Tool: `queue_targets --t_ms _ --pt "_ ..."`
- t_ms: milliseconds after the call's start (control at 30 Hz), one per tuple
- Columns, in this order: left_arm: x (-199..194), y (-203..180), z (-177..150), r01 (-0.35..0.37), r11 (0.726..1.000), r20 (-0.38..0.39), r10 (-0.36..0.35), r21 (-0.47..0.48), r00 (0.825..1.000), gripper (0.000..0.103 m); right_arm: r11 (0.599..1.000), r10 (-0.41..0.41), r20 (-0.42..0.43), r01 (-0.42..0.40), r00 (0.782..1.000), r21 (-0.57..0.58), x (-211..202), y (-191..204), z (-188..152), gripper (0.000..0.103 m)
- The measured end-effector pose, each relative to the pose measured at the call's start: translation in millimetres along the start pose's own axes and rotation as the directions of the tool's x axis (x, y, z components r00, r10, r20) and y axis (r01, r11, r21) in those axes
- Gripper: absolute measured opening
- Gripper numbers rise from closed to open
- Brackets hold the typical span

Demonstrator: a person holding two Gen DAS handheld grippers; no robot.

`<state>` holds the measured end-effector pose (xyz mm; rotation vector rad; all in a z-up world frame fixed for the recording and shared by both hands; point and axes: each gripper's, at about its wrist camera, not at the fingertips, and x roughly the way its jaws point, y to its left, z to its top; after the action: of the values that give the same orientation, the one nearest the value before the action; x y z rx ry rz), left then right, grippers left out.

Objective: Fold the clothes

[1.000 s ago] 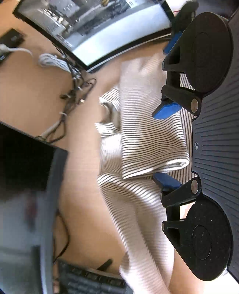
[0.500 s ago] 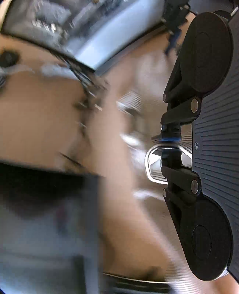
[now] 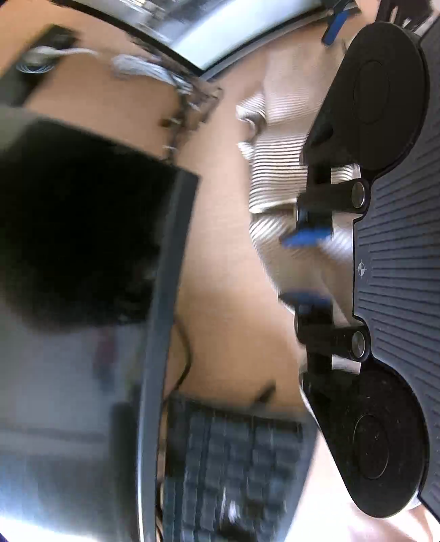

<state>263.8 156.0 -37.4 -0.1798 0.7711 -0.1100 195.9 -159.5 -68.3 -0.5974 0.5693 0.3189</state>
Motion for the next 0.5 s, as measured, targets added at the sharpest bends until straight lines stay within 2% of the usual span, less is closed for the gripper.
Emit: queue_targets --t_ms 33,67,167,267,333,433,500 --pt "-17 11 -4 -0.02 1.0 0.02 0.02 0.018 1.0 0.06 1.0 0.008 0.006 -0.008 1.0 0.026 -1 -2 5 0.038" --pt "-34 23 -8 -0.043 0.998 0.037 0.042 0.04 0.998 0.062 0.998 0.023 0.01 -0.023 1.0 0.06 -2 -3 10 0.041" --pt "-77 62 -24 -0.098 0.993 0.047 0.095 0.066 0.994 0.082 0.982 0.069 0.029 -0.073 0.997 0.177 -9 -4 24 0.047" --pt "-114 96 -48 -0.143 0.986 0.053 0.139 0.081 0.989 0.084 0.946 0.119 0.056 -0.131 0.991 0.296 -7 -4 39 0.052" --pt "-128 110 -62 -0.181 0.976 0.048 0.176 0.124 0.983 0.084 0.934 0.132 0.064 -0.146 0.989 0.325 -3 2 48 0.053" --pt "-130 117 -77 -0.174 0.955 0.008 0.177 0.239 0.984 0.081 0.93 0.139 0.065 -0.153 0.988 0.335 1 16 61 0.053" --pt "-121 114 -87 -0.191 0.926 0.003 0.201 0.325 0.98 0.076 0.931 0.152 0.069 -0.166 0.986 0.325 1 29 69 0.053"
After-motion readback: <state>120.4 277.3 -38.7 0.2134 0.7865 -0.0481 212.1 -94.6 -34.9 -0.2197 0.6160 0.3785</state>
